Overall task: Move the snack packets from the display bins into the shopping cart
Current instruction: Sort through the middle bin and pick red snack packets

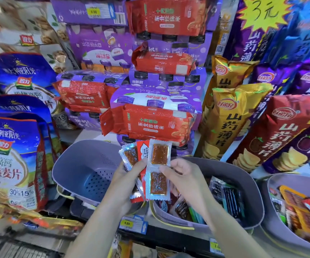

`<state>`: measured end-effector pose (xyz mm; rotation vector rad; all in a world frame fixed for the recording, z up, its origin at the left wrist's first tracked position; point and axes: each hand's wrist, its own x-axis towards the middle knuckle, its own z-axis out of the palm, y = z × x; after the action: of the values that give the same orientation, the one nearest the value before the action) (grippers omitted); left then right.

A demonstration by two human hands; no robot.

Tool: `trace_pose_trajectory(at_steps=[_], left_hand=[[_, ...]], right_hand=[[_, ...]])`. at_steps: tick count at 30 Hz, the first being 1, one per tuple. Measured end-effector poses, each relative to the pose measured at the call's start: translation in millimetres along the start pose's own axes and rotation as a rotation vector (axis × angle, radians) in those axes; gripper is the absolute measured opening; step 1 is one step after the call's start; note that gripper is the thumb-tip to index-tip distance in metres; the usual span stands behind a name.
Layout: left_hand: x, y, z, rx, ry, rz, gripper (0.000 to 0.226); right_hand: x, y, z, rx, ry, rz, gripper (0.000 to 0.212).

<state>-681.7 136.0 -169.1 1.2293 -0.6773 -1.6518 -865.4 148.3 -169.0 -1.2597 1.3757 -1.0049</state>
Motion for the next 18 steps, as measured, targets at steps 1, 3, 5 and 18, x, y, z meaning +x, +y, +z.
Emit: trace_pose_trajectory(at_steps=[1, 3, 5, 18], left_hand=[[-0.4, 0.1, 0.0, 0.0, -0.001, -0.005, 0.049], [-0.8, -0.7, -0.5, -0.008, 0.004, -0.011, 0.061], [-2.2, -1.4, -1.2, -0.017, 0.006, -0.016, 0.067], [-5.8, 1.4, -18.1, 0.106, 0.009, 0.02, 0.021]], right_hand=[[1.2, -1.7, 1.6, -0.023, 0.002, 0.003, 0.022], [3.0, -4.3, 4.9, -0.041, -0.012, 0.003, 0.021], [3.1, -6.5, 8.0, -0.052, -0.029, 0.002, 0.022], [40.2, 13.1, -26.8, -0.305, -0.152, 0.075, 0.034]])
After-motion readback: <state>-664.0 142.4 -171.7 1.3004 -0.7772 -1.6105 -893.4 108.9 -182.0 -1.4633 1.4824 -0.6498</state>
